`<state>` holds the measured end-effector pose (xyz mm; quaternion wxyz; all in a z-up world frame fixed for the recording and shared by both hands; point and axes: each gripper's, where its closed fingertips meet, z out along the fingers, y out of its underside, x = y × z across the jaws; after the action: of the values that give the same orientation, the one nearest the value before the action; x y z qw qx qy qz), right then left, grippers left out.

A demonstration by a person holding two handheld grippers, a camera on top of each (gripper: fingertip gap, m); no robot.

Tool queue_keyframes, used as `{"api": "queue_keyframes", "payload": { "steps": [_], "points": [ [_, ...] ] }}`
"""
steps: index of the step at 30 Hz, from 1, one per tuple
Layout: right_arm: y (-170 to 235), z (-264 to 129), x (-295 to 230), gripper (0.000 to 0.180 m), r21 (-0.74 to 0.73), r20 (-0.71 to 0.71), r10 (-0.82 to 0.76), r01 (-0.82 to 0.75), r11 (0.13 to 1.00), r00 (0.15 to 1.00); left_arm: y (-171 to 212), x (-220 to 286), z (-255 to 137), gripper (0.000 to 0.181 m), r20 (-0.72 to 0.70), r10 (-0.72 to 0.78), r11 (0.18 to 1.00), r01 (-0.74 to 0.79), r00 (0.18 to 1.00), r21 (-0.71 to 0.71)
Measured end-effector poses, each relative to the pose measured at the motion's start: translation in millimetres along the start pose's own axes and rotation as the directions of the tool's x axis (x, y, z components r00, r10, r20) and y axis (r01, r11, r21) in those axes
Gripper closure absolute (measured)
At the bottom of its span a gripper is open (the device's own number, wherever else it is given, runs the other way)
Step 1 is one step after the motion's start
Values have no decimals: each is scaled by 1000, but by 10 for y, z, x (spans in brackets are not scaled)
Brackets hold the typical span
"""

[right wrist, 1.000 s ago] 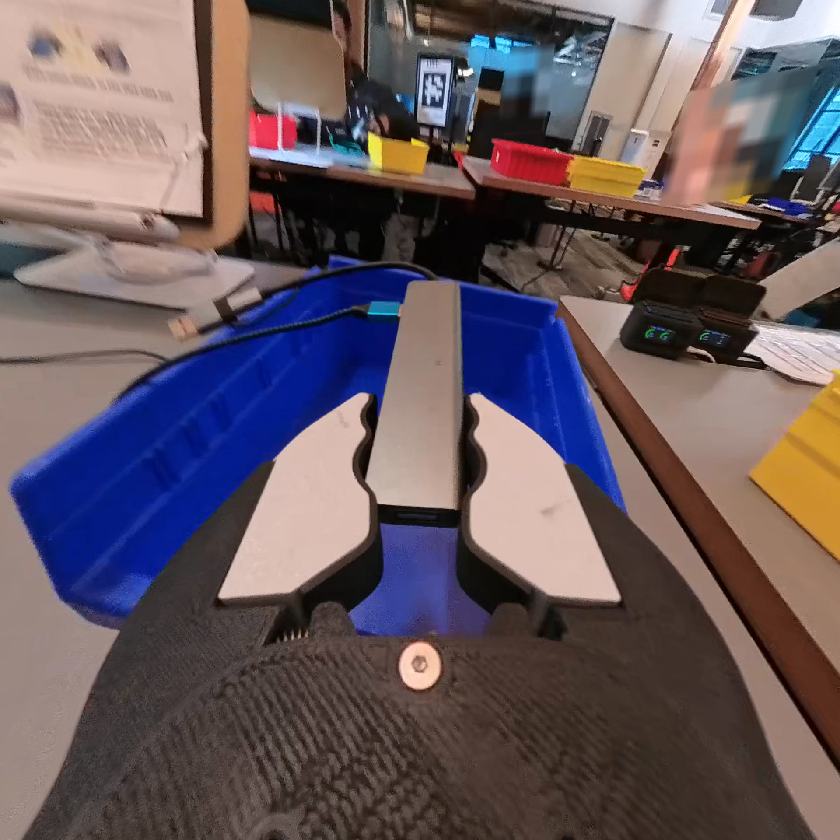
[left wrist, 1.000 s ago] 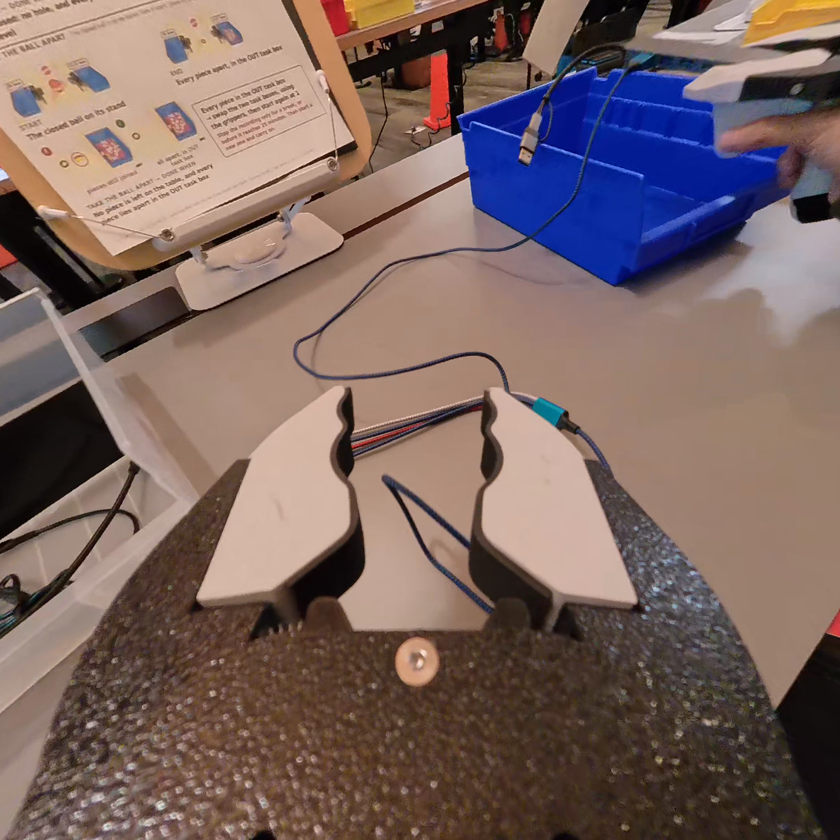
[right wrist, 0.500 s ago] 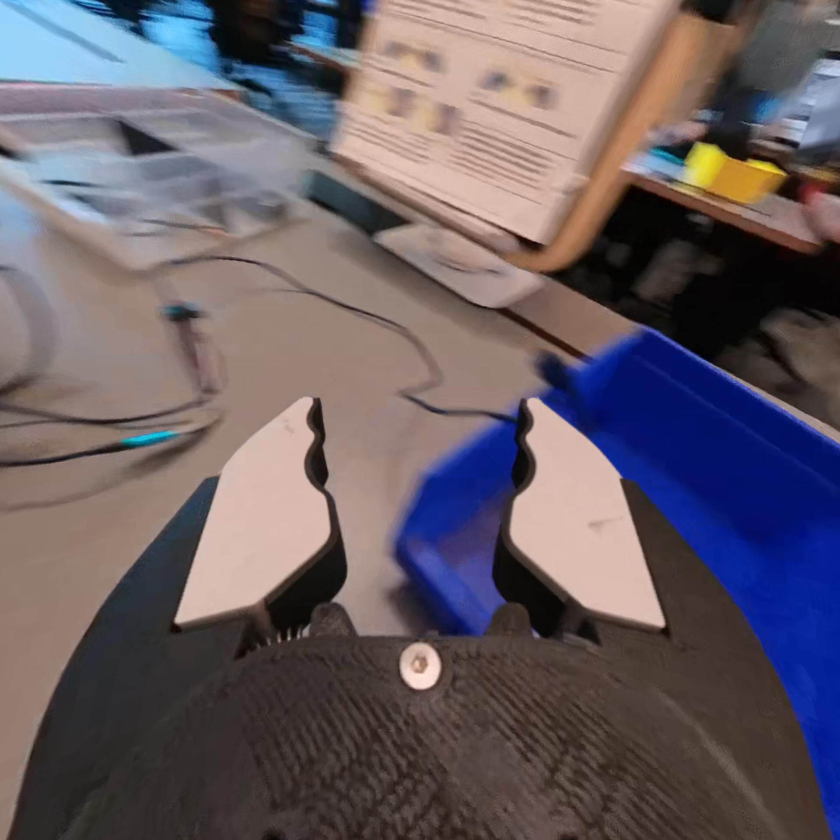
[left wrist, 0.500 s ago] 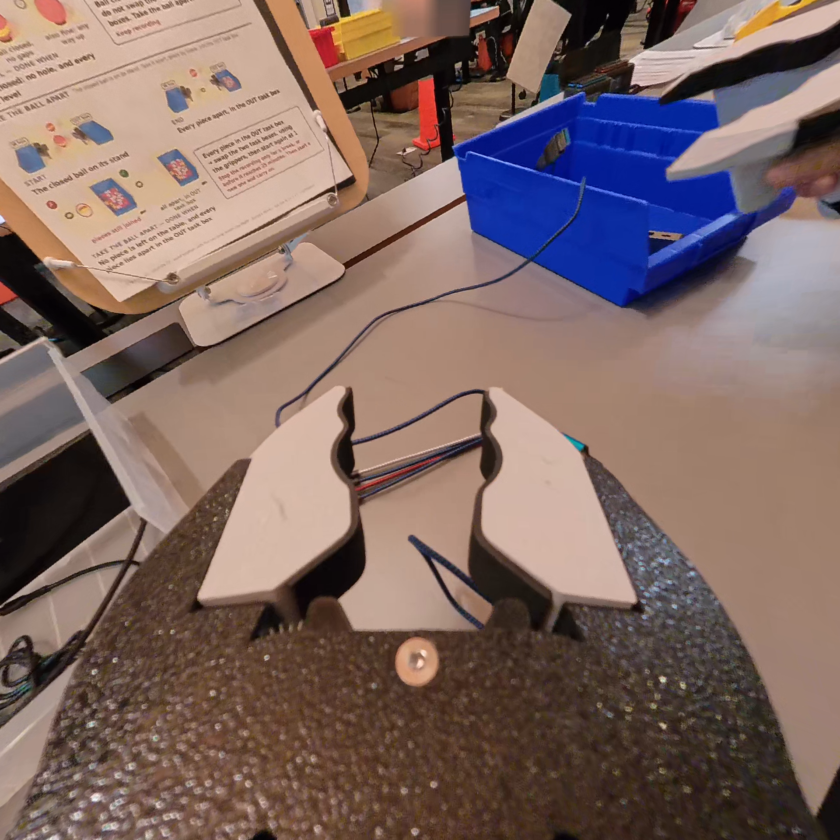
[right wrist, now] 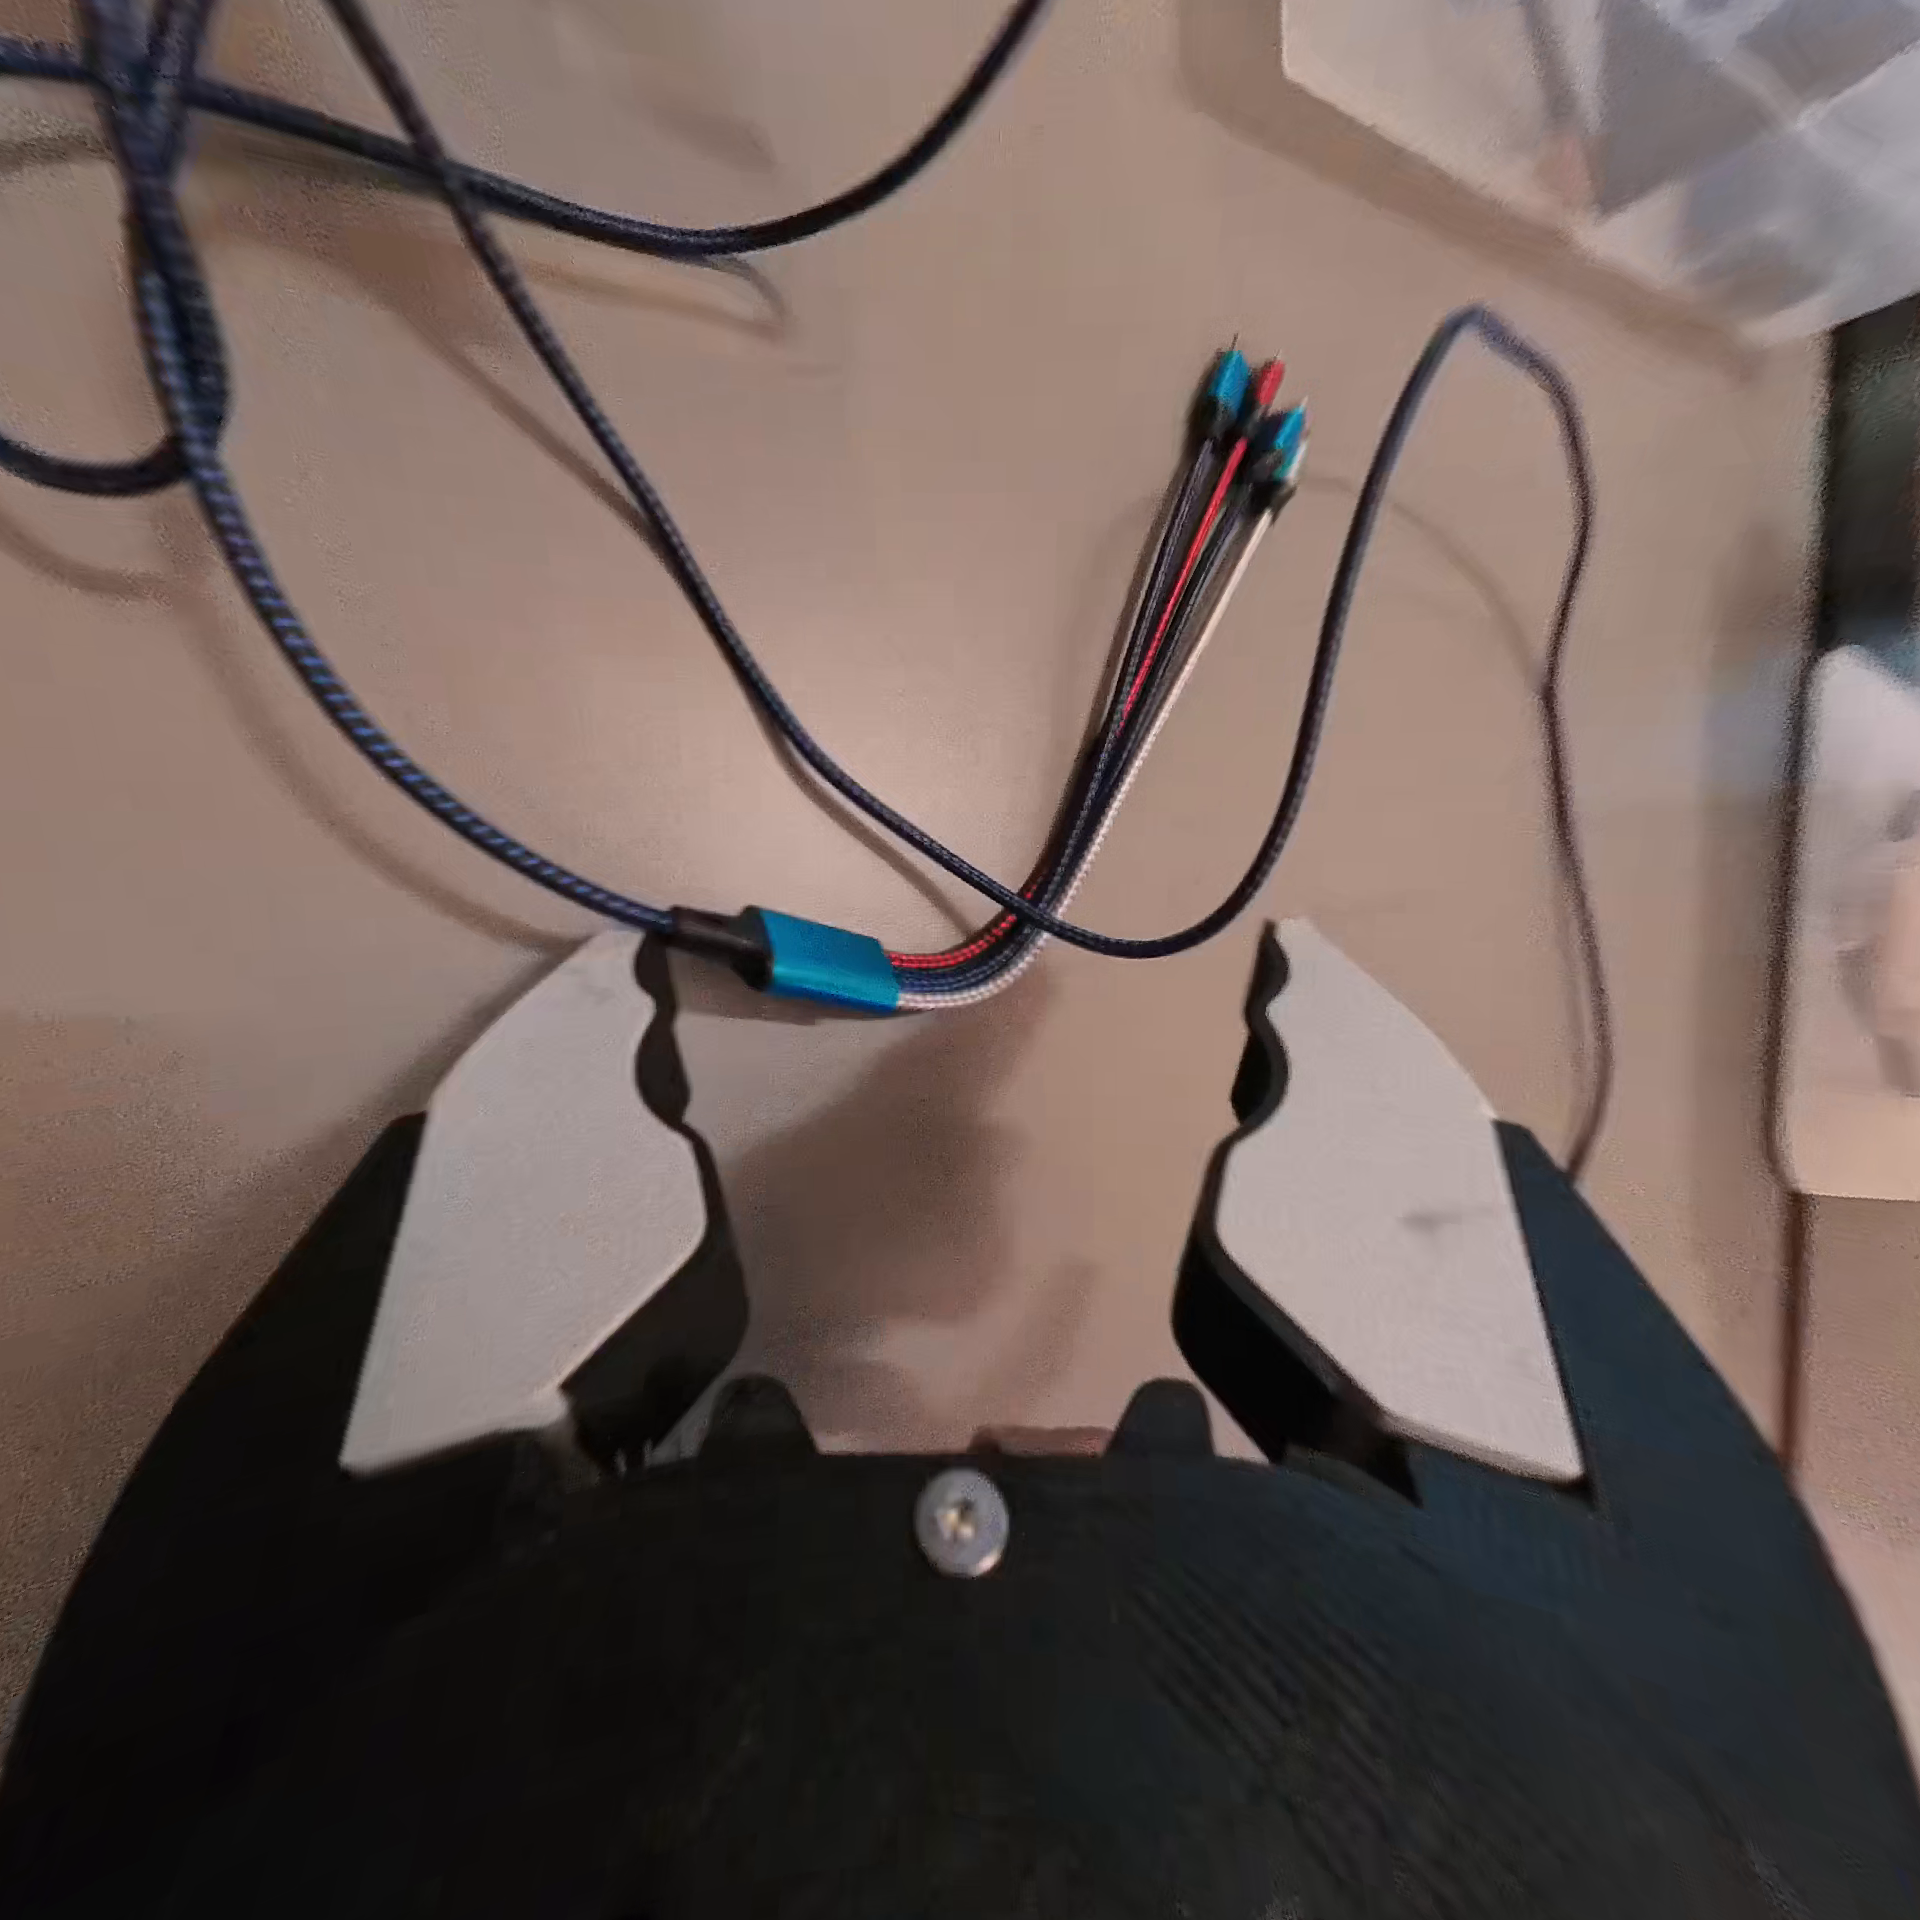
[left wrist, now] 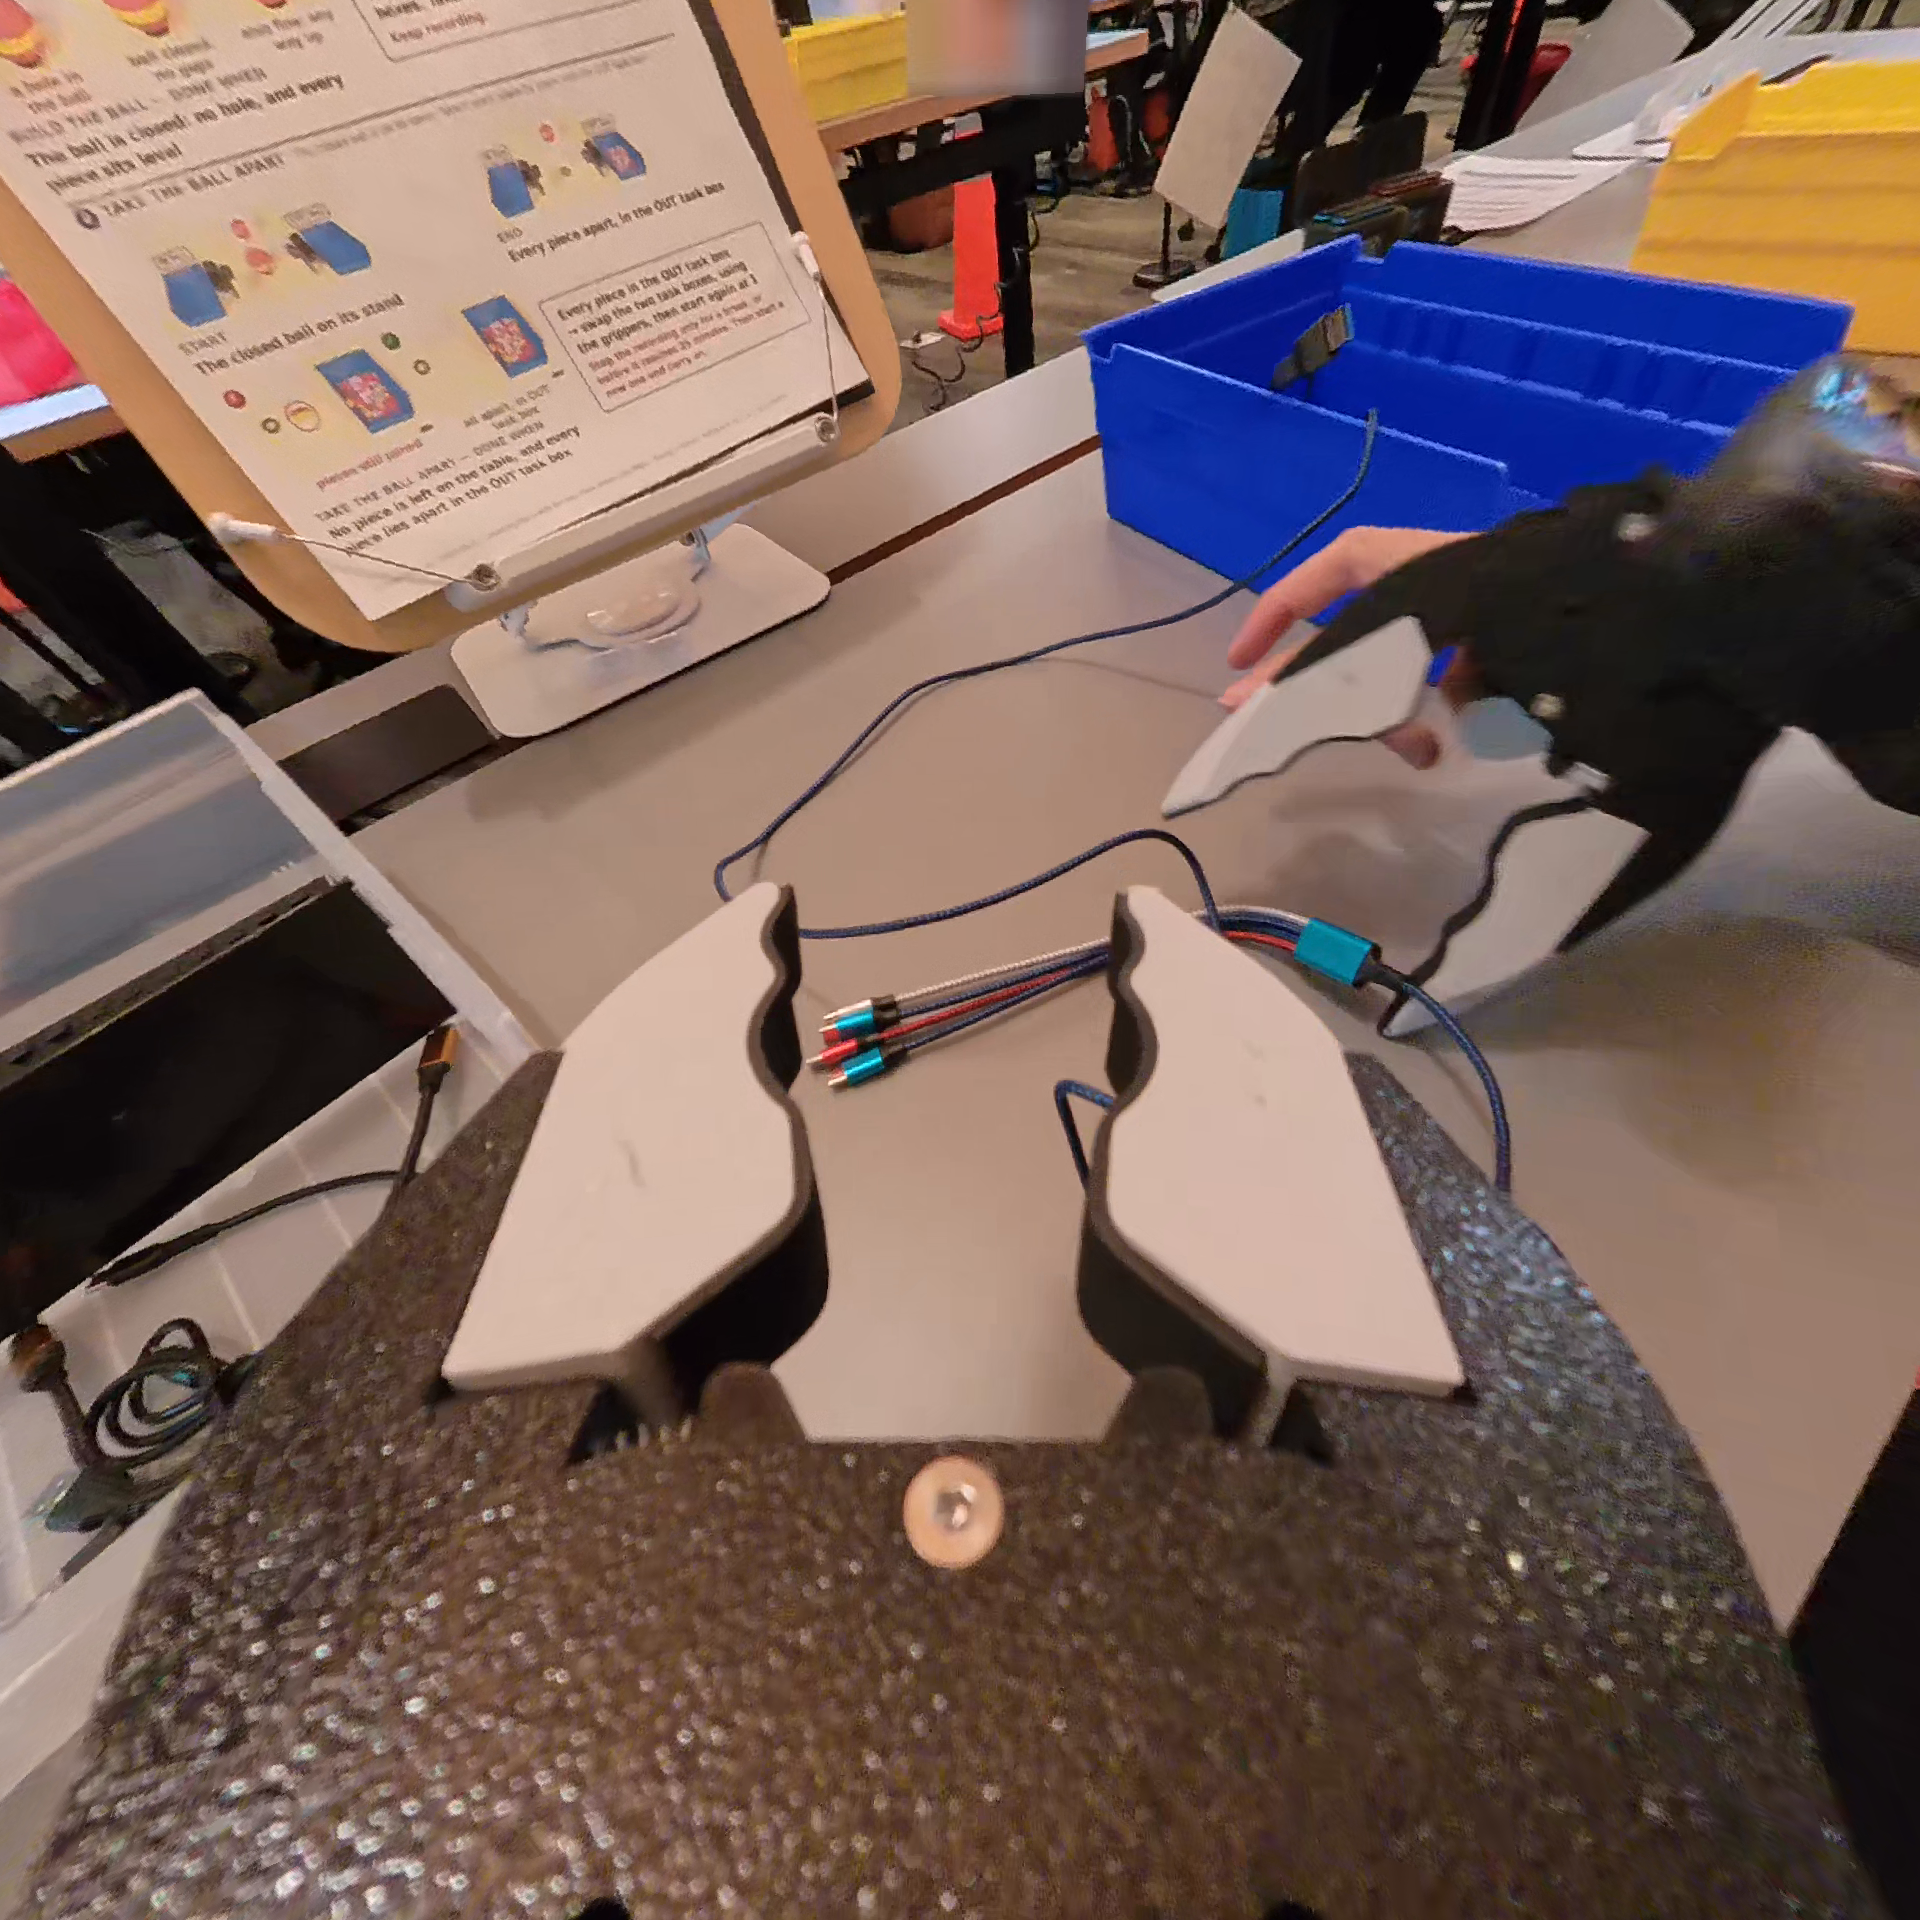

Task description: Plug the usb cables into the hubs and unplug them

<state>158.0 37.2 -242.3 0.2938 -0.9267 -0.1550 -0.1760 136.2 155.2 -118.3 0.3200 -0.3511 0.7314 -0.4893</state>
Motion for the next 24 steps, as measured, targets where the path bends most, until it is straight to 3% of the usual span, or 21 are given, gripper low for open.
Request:
{"api": "queue_keyframes", "payload": {
  "steps": [2,4,11,16,18,24],
  "points": [
    [38,77,79,63,-11,52,85,-85,996,995,-1,-14,-24,123,-13,-22,1000,23,1000,4],
    [18,151,41,70,-23,150,158,-157,987,976,-16,-15,-46,123,-29,-42,999,42,999,26],
    [-230,281,60,75,63,287,192,-218,974,939,58,-57,-98,123,-80,-87,996,89,993,25],
    [-272,355,133,77,56,308,119,-143,988,944,80,-100,-128,124,-103,-119,992,123,988,35],
    [-340,359,117,88,61,338,90,-118,991,937,105,-116,-130,124,-105,-130,991,133,986,29],
    [-340,431,-22,146,-31,407,72,-65,997,911,109,-146,-172,125,-112,-133,990,137,985,32]
  ]
}}
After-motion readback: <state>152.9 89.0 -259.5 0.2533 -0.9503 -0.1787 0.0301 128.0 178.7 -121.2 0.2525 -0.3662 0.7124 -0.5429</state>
